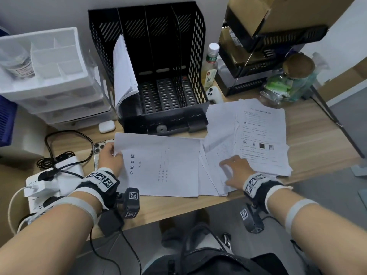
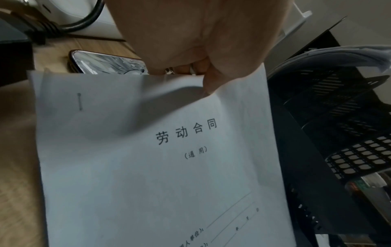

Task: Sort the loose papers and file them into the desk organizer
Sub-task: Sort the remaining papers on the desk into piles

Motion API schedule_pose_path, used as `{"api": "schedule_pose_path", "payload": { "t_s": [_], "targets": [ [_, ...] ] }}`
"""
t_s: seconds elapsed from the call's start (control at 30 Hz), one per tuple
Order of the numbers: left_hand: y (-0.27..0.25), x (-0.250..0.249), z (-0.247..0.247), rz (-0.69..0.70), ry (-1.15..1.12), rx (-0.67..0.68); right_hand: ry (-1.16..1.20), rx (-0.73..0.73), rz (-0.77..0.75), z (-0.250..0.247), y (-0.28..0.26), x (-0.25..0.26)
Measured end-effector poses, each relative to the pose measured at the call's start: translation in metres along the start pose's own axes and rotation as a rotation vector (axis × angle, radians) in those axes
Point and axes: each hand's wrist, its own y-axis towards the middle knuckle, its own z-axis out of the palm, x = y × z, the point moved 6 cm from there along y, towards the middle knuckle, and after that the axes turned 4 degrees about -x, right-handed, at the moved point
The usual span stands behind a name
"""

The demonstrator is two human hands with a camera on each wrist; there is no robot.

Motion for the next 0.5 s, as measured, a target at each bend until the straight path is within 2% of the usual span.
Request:
{"api": "schedule_pose_path", "payload": {
  "t_s": [0.07, 0.2, 0.4, 0.5],
  "targets": [
    [0.002, 0.008, 0.000, -0.040, 0.007, -0.004, -0.202, 0.030, -0.050, 0.018, -0.008, 0.007],
    [0.006, 0.023, 0.000, -0.089, 0.033, -0.014, -0.315, 0.053, -0.076, 0.031, -0.016, 0.000],
    [0.003, 0.031, 0.003, -0.130, 0.104, 0.033, -0.228, -0.082, -0.065, 0.014, -0.020, 0.001],
    [0.000, 0.031, 0.002, -0.131, 0.124, 0.053, 0.014, -0.228, 0.005, -0.001, -0.022, -0.003]
  ]
}}
